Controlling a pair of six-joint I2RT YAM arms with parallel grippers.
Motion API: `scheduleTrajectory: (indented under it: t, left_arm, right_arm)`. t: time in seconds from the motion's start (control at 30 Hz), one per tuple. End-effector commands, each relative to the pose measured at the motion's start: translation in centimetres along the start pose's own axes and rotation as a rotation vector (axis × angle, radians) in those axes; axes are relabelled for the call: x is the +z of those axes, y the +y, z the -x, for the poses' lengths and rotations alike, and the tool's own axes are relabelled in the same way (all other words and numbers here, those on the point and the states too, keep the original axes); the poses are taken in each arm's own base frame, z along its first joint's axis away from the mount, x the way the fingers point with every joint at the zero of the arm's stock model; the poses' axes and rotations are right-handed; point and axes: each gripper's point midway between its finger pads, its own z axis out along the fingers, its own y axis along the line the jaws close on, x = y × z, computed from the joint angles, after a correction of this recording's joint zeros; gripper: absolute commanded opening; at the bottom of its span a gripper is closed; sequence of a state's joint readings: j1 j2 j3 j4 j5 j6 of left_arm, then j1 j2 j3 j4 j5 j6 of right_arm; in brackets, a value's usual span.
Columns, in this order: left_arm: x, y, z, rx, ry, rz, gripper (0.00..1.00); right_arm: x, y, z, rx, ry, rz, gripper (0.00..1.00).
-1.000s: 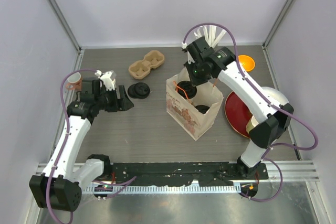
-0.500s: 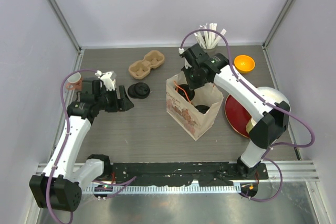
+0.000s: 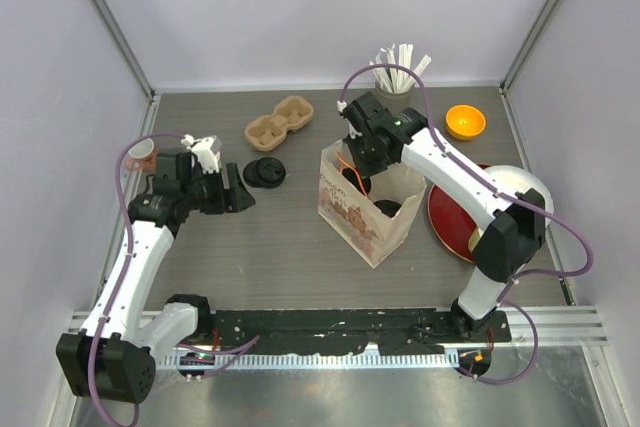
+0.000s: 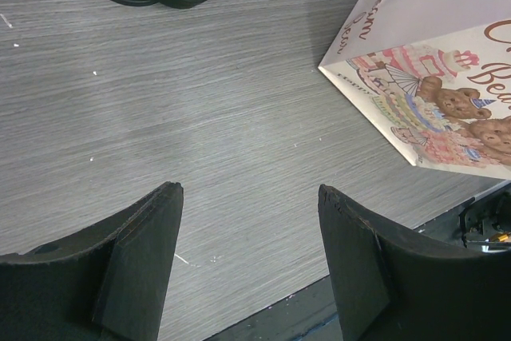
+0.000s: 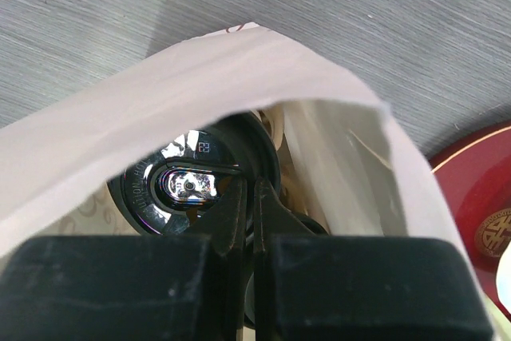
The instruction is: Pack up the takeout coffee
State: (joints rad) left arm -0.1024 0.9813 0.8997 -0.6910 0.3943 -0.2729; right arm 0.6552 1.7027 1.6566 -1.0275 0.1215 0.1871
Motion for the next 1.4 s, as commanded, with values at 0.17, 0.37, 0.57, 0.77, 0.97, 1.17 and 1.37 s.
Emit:
scheduleTrajectory:
  t: [0.17,0.37,0.57,0.77,0.97,1.17,1.37]
  left_arm:
    - [-0.3,-0.4,0.9,0.033,-0.046,-0.022,0.73]
    - [-0.3,-0.4,0.9,0.034,-0.047,-0.022,0.73]
    - [-0.4,-0.4,1.0,0.033,-0.048,-0.024,0.73]
    - [-0.3,-0.5,1.0,0.031,-0.046,-0.025,0.73]
    - [-0.4,-0.6,1.1,0.030,-0.046,-0.031,0.73]
    - [-0.4,-0.7,1.1,0.030,-0.045,-0.034,0.73]
    - [-0.4,-0.7,1.2,0.033,-0.045,-0.036,0.73]
  right_arm:
    - [0.4,0.5,1.1,-0.010,-0.037,-0.011,0.01]
    - [0.2,1.1,1.2,-0.023,-0.035,-0.008,0.12]
    - [-0.8,1.7,1.9,-0.043,-0.049,-0.021,0.25]
    - [-2.3,1.9,2.7,-0.039,-0.077,-0.027,0.35]
    - [-3.8,1.7,3.4,-0.033,-0.103,-0.047,0.43]
    - [-5.9,1.4,4.2,-0.018,-0.139,-0.064,0.52]
    - [-8.1,1.5,4.7,-0.024,-0.168,-0.058,0.72]
